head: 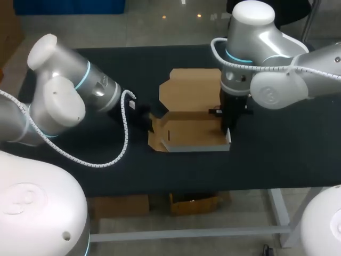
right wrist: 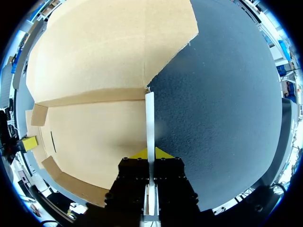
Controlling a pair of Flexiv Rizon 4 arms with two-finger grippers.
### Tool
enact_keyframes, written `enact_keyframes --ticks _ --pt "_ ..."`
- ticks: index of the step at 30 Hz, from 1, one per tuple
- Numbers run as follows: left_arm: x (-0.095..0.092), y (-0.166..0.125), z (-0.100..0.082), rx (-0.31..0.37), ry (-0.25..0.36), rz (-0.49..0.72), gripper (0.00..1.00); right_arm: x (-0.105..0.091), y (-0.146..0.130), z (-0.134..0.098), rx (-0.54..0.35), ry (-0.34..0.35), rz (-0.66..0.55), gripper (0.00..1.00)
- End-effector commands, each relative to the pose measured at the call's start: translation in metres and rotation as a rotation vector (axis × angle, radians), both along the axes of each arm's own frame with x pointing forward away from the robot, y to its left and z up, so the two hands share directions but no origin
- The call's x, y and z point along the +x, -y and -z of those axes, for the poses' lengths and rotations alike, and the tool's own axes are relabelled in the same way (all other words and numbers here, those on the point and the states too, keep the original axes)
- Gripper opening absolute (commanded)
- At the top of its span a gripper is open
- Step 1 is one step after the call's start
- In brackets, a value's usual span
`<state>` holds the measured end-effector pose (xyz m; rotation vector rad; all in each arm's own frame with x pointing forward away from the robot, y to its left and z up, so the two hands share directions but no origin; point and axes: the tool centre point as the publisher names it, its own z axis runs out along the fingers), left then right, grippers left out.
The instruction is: Assemble the packaging by folding the flat box into shape, placing the metal phone stand inside, and closing the box properly
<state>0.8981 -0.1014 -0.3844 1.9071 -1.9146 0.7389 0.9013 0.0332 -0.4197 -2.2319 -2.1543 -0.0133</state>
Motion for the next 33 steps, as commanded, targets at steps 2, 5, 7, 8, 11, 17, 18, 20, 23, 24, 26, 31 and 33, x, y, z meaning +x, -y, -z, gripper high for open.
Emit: enact_keyframes --ticks 2,5,7,8,11,17,18,20,23,24,26,31,33 --pt "-0.007 0.022 -0.009 0.204 0.024 -0.04 0.0 0.0 -0.003 0.0 0.001 -0.002 0.0 0.0" --pt "-0.007 0.03 -0.011 0.283 0.053 -0.061 0.0 0.0 -0.003 0.0 0.001 -0.002 0.0 0.0" --pt "-0.007 0.034 -0.012 0.324 0.065 -0.071 0.0 0.0 -0.003 0.0 0.001 -0.002 0.0 0.0" --pt "-0.007 0.037 -0.013 0.349 0.078 -0.082 0.0 0.0 -0.003 0.0 0.001 -0.002 0.0 0.0" --pt "-0.005 0.042 -0.015 0.398 0.093 -0.098 0.0 0.0 -0.003 0.0 0.001 -0.002 0.0 0.0" --pt "-0.002 0.049 -0.016 0.442 0.103 -0.118 0.0 0.0 -0.003 0.0 0.001 -0.002 0.0 0.0" --pt "-0.002 0.049 -0.017 0.441 0.102 -0.117 0.0 0.0 -0.003 0.0 0.001 -0.002 0.0 0.0" --pt "-0.002 0.049 -0.017 0.443 0.1 -0.119 0.0 0.0 -0.003 0.0 0.001 -0.002 0.0 0.0" --pt "-0.001 0.048 -0.018 0.447 0.095 -0.122 0.0 0.0 -0.003 0.0 0.001 -0.002 0.0 0.0" --pt "-0.001 0.048 -0.018 0.447 0.094 -0.122 0.0 0.0 -0.003 0.0 0.001 -0.002 0.0 0.0" --pt "-0.001 0.046 -0.02 0.448 0.091 -0.125 0.07 0.0 -0.003 0.0 0.001 -0.002 0.0 0.0" --pt "-0.002 0.037 -0.027 0.428 0.074 -0.123 0.27 0.0 -0.003 0.0 0.001 -0.002 0.0 0.0" --pt "-0.003 0.033 -0.03 0.411 0.066 -0.119 0.31 0.0 -0.003 0.0 0.001 -0.002 0.0 0.0"
